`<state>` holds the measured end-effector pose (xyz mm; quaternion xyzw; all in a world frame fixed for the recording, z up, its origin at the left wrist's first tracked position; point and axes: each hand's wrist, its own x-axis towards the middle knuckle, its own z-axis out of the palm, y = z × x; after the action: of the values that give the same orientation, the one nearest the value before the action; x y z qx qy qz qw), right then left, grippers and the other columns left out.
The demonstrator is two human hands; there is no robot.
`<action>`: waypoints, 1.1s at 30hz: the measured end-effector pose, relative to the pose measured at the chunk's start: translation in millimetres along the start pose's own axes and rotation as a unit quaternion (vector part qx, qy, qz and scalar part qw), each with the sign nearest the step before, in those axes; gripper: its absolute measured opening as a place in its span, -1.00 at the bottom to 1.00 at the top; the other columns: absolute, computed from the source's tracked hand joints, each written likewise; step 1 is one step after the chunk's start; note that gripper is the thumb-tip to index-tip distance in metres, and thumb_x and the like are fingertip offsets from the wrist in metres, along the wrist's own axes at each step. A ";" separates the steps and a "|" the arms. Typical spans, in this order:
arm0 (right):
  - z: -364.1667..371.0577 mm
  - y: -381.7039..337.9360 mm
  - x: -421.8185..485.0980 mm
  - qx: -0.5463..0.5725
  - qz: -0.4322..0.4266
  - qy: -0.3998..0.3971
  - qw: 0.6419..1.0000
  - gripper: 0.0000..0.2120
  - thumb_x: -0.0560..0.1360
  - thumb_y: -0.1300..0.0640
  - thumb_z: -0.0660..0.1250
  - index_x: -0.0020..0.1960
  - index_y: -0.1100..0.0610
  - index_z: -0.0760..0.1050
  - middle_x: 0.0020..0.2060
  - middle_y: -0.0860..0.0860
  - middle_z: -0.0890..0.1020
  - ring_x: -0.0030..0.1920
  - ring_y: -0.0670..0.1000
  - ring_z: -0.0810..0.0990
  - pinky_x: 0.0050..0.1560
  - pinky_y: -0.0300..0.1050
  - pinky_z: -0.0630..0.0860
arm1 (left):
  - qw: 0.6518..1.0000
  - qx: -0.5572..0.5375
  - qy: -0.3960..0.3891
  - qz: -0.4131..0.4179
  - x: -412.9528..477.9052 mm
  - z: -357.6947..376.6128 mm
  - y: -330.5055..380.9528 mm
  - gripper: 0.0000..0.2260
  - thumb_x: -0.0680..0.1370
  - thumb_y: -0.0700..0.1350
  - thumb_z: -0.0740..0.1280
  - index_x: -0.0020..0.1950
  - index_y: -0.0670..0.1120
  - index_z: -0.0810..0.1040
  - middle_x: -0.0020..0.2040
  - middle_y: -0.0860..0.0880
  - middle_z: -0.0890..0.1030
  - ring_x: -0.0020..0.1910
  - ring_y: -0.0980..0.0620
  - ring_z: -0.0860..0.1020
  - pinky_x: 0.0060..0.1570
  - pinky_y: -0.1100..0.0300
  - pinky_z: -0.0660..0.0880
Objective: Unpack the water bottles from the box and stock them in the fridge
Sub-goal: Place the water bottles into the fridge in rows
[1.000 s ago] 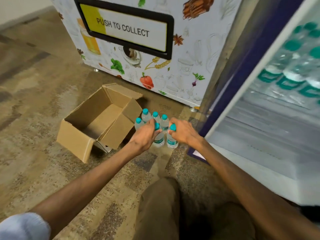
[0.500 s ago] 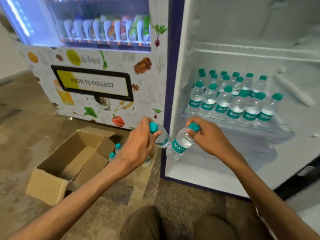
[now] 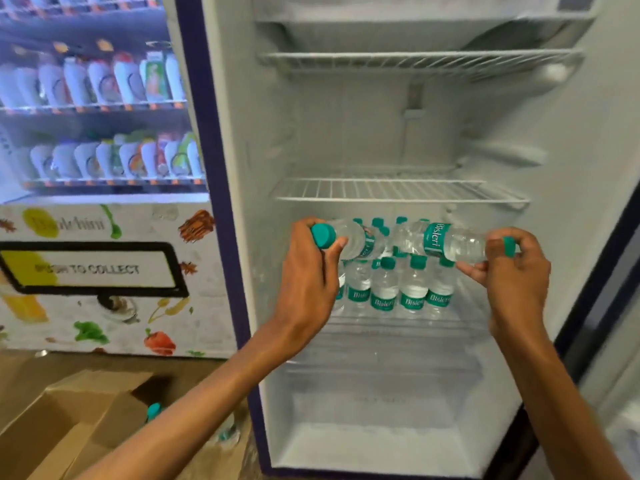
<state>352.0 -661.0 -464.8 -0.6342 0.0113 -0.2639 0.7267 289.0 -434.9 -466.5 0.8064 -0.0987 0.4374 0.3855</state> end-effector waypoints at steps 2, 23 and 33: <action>3.9 9.8 14.7 0.003 0.001 0.037 0.999 -0.87 0.60 0.20 0.24 -0.03 -0.01 0.48 -0.13 -0.04 0.50 -0.21 -0.07 0.57 -0.12 -0.09 0.66 | 1.000 -0.020 0.011 -0.016 10.2 27.0 -7.5 -0.84 0.65 -0.03 0.19 0.14 -0.08 0.32 -0.11 -0.03 0.45 -0.23 0.02 0.45 -0.25 0.12 0.46; 85.1 77.6 181.1 -0.525 -0.104 -0.305 0.788 -0.93 0.54 0.17 0.21 -0.01 0.03 0.43 0.06 0.11 0.58 0.02 0.11 0.52 -0.06 -0.12 0.37 | 0.942 0.233 -0.226 -0.085 98.6 214.0 -72.3 -0.71 0.64 -0.04 0.21 0.29 -0.17 0.37 0.23 -0.16 0.48 0.13 -0.12 0.51 0.08 0.02 0.51; 99.7 140.6 213.5 -0.671 -0.181 -0.339 0.634 -0.73 0.56 0.06 0.23 0.25 -0.08 0.42 0.11 0.04 0.59 0.19 0.10 0.52 0.45 0.23 0.04 | 0.886 0.366 -0.283 -0.020 126.2 250.2 -89.2 -0.69 0.58 -0.03 0.34 0.27 -0.14 0.44 0.21 -0.12 0.50 0.19 -0.08 0.47 0.10 0.05 0.45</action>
<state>622.6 -646.7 -507.8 -0.9813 -0.1767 -0.0760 -0.0090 566.2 -528.6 -495.7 0.9816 -0.0207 0.1880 0.0274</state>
